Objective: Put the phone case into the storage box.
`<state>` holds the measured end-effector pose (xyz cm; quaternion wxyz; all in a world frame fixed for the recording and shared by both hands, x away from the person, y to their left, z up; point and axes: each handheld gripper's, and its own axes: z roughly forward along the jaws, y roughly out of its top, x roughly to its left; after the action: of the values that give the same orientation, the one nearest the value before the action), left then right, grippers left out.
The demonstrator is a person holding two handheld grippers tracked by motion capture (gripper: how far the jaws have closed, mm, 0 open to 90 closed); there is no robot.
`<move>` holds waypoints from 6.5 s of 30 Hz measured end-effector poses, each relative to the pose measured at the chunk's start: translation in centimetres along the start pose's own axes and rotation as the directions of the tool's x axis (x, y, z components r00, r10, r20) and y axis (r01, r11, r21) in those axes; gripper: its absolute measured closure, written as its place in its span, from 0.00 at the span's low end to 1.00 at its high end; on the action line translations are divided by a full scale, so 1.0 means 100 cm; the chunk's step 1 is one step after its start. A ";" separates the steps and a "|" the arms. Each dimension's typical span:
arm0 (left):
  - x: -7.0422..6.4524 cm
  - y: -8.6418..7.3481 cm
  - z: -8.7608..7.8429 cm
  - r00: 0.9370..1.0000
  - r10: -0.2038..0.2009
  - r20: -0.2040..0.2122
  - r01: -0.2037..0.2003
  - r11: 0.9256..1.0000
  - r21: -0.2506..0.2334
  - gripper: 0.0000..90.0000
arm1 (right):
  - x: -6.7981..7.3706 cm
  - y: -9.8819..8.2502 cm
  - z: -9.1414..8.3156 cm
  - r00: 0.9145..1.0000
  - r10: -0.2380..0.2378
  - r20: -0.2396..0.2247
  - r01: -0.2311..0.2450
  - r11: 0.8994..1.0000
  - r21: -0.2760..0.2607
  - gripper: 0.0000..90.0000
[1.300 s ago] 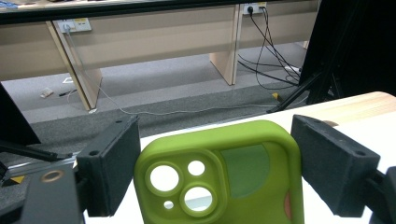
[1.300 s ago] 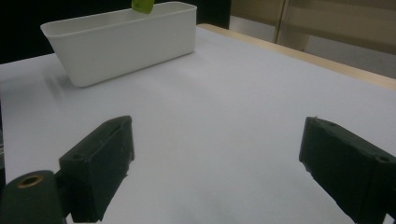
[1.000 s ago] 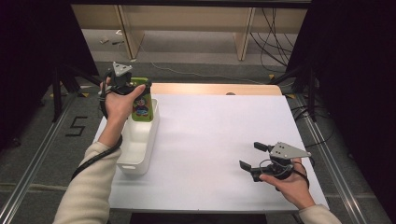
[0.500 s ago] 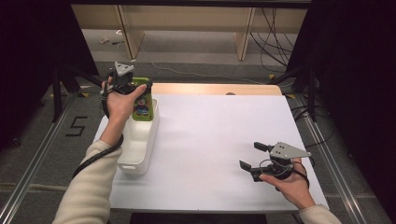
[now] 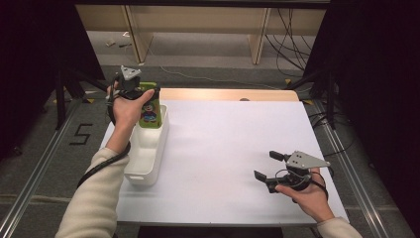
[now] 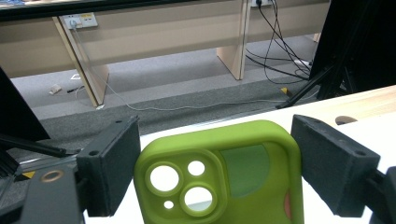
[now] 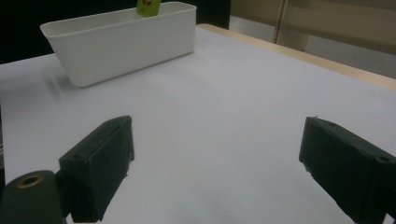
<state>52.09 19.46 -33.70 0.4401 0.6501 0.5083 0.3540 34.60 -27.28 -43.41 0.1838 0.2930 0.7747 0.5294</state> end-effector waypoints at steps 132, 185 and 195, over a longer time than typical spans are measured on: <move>0.013 -0.008 0.041 0.999 0.001 -0.039 0.002 0.996 0.085 0.19 | -0.001 0.000 0.000 1.000 0.001 -0.002 -0.001 1.000 -0.005 0.12; 0.016 -0.016 0.054 0.999 -0.015 -0.039 0.020 0.993 0.118 0.19 | -0.001 0.000 0.000 1.000 0.001 -0.004 -0.001 1.000 -0.005 0.12; 0.017 -0.018 0.056 0.999 -0.018 -0.040 0.023 0.992 0.126 0.19 | -0.001 0.000 0.000 1.000 0.001 -0.005 -0.001 1.000 -0.005 0.12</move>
<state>56.93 20.06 -37.38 0.3917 0.6644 0.5447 0.3292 34.65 -27.35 -43.40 0.1823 0.2914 0.7737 0.5322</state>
